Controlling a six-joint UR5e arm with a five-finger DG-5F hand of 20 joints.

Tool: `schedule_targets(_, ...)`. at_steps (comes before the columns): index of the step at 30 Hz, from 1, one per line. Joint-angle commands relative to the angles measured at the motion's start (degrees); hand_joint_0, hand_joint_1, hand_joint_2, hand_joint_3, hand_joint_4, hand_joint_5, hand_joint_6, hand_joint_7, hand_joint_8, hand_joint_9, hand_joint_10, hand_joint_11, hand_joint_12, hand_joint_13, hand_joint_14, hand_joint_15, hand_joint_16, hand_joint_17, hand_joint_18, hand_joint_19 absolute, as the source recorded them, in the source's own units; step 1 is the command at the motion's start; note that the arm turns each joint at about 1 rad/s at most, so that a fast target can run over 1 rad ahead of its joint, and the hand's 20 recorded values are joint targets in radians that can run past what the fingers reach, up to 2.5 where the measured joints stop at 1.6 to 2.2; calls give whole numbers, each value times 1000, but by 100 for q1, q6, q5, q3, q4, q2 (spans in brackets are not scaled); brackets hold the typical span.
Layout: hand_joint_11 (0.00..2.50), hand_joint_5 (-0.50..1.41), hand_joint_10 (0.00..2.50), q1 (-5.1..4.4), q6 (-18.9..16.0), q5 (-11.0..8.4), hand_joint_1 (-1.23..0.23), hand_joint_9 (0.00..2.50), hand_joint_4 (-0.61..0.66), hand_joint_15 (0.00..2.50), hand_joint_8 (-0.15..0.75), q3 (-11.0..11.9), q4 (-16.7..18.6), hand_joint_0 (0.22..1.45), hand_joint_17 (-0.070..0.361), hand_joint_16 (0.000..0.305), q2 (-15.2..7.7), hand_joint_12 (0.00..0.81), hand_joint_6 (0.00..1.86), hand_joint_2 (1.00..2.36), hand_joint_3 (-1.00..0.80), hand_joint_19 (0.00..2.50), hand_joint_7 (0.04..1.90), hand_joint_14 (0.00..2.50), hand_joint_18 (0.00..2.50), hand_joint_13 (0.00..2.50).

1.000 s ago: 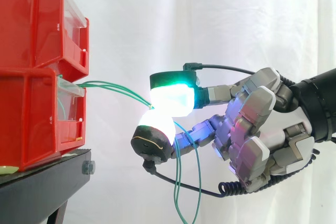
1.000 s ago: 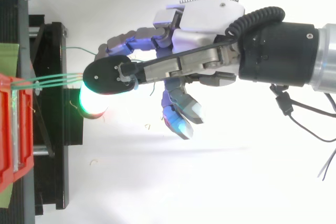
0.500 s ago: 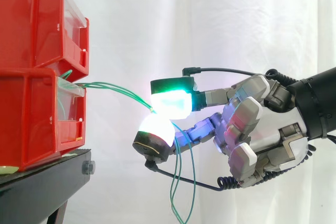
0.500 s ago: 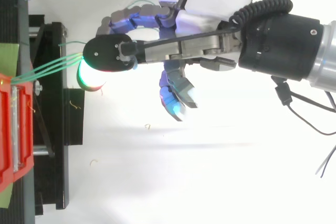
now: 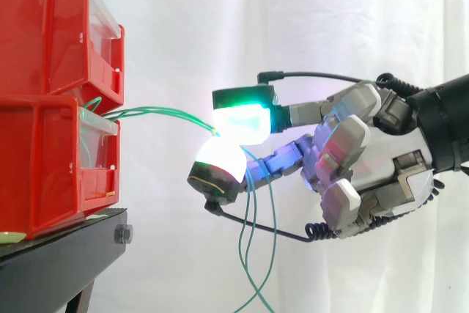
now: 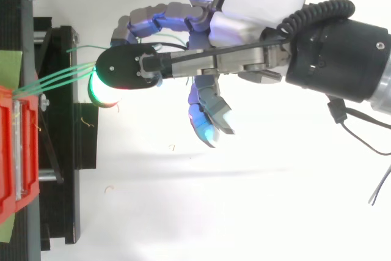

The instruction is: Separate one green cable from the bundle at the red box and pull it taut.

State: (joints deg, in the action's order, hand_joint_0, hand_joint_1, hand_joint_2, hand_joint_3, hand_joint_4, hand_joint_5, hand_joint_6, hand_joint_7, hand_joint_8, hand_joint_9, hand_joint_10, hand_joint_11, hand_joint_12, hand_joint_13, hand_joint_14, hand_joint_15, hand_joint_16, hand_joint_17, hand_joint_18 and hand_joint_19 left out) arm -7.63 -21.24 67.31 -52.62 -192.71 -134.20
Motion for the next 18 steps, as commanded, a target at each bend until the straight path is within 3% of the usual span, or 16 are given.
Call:
schedule_targets(1, 510, 149, 20, -37, 15, -131, -649, 2208, 32, 589, 112, -3, -12, 729, 158, 70, 52, 454, 503, 1014, -261, 413, 1282, 19, 1825, 1837)
schedule_targets(8, 521, 148, 22, -151, 24, -254, -649, 2201, 31, 586, 125, -29, -64, 728, 157, 70, 43, 452, 503, 1014, -258, 415, 1286, 19, 1824, 1835)
schedule_targets(15, 516, 148, 23, -230, 68, -456, -650, 2200, 33, 588, 123, -231, -38, 728, 157, 70, 87, 452, 503, 1014, -256, 418, 1285, 19, 1817, 1834)
schedule_targets(16, 507, 148, 22, -265, 76, -518, -650, 2201, 32, 590, 124, -381, -29, 729, 157, 70, 122, 453, 502, 1014, -260, 421, 1286, 21, 1814, 1833)
schedule_targets(18, 509, 148, 20, -283, 76, -553, -650, 2201, 31, 587, 118, -460, -12, 729, 156, 69, 140, 451, 503, 1014, -258, 419, 1285, 20, 1814, 1831)
